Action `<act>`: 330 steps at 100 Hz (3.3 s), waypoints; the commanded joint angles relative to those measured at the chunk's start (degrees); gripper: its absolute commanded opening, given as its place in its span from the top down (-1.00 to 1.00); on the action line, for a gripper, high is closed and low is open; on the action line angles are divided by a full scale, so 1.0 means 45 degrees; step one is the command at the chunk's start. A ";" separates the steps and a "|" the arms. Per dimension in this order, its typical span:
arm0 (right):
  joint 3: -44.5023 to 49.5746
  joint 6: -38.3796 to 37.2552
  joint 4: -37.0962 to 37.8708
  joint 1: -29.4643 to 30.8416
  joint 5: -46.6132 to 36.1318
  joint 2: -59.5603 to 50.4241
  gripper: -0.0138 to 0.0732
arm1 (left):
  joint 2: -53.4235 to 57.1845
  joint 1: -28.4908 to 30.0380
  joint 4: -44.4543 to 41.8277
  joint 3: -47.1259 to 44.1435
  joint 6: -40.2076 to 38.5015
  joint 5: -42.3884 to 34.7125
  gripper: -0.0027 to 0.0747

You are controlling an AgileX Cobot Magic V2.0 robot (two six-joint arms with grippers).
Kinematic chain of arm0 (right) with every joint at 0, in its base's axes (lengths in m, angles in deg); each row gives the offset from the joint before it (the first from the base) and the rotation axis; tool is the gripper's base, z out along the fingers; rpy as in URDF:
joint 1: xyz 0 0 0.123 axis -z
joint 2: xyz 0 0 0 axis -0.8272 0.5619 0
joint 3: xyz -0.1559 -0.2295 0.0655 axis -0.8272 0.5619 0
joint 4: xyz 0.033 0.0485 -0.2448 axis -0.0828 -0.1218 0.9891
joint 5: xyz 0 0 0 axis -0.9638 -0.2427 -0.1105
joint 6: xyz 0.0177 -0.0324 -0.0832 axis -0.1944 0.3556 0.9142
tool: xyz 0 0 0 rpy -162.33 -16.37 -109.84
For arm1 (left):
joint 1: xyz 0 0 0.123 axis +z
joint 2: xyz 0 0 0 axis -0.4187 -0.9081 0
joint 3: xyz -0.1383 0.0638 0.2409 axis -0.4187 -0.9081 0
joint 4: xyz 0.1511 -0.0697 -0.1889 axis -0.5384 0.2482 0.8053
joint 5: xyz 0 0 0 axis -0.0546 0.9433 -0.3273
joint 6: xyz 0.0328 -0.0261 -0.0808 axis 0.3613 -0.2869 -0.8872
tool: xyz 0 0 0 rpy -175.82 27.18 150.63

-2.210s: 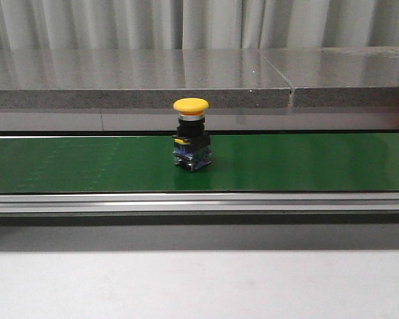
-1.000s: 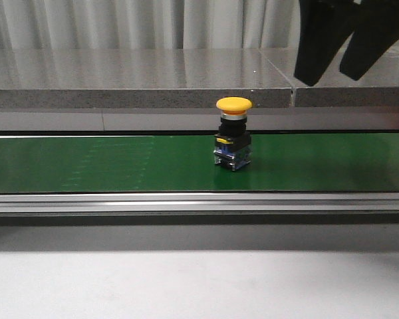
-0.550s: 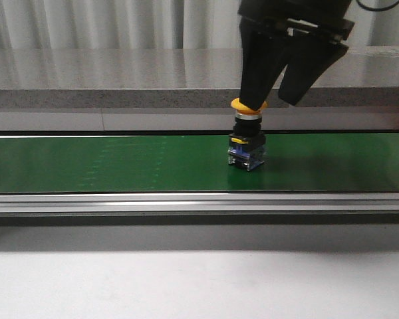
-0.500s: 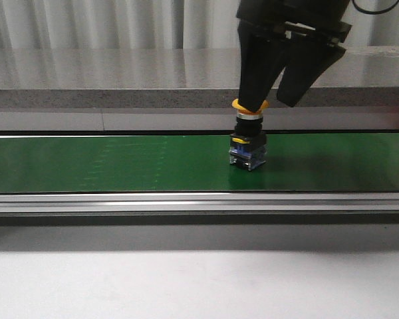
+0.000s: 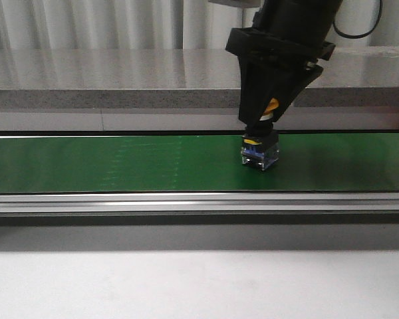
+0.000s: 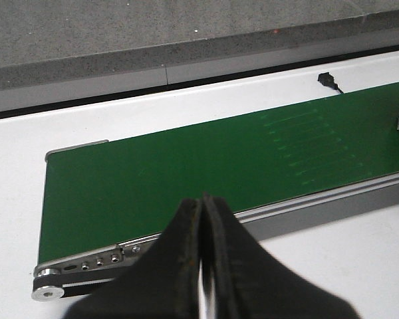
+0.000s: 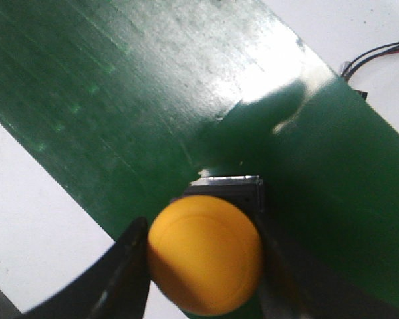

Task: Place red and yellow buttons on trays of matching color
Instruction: 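Grasp the yellow button on the belt with the right gripper, lift, then carry the yellow button into the yellow tray and release it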

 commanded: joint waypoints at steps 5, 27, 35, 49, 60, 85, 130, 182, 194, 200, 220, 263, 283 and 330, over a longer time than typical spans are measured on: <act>-0.0424 -0.0063 -0.0119 0.0026 -0.0200 -0.0966 0.29 | -0.0086 -0.0102 0.0103 0.0314 -0.0132 -0.0916 0.99; -0.0397 -0.1959 -0.0107 0.0195 -0.0279 -0.1961 0.29 | -0.0086 -0.0102 0.0103 0.0314 -0.0132 -0.0916 0.99; -0.0397 -0.2798 0.0002 0.0368 -0.0335 -0.2342 0.29 | -0.0086 -0.0102 0.0103 0.0314 -0.0132 -0.0916 0.99; -0.0397 -0.4017 0.0721 0.0777 -0.0354 -0.2964 0.29 | -0.0086 -0.0102 0.0103 0.0314 -0.0132 -0.0916 0.99; -0.0386 -0.4917 0.1439 0.1147 -0.0140 -0.3367 0.29 | -0.0086 -0.0102 0.0103 0.0314 -0.0132 -0.0916 0.99; -0.0374 -0.5824 0.2285 0.2167 0.0150 -0.4284 0.30 | -0.0086 -0.0102 0.0103 0.0314 -0.0132 -0.0916 0.99; 0.2609 -0.6207 0.2296 0.5836 -0.0725 -0.6202 0.30 | -0.0086 -0.0102 0.0103 0.0314 -0.0132 -0.0916 0.99; 0.3936 -0.6678 0.2296 1.1381 -0.2008 -0.6992 0.30 | -0.0086 -0.0102 0.0103 0.0314 -0.0132 -0.0916 0.99; 0.3936 -0.6893 0.2296 1.2161 -0.2027 -0.6740 0.30 | -0.0086 -0.0102 0.0103 0.0314 -0.0132 -0.0916 0.99; 0.3967 -0.7086 0.2296 1.2523 -0.2027 -0.6564 0.30 | -0.0086 -0.0102 0.0103 0.0314 -0.0132 -0.0916 0.99; 0.4869 -0.7476 0.2296 1.3521 -0.3037 -0.6301 0.30 | -0.0086 -0.0102 0.0103 0.0314 -0.0132 -0.0916 0.99; 0.7021 -0.8108 0.2380 1.4112 -0.5654 -0.6185 0.30 | -0.0086 -0.0102 0.0103 0.0314 -0.0132 -0.0916 0.99; 0.7021 -0.8108 0.2369 1.4112 -0.5707 -0.5400 0.30 | -0.0086 -0.0102 0.0103 0.0314 -0.0132 -0.0916 0.99; 0.7021 -0.8108 0.2147 1.4112 -0.6064 -0.3614 0.30 | -0.0086 -0.0102 0.0103 0.0314 -0.0132 -0.0916 0.99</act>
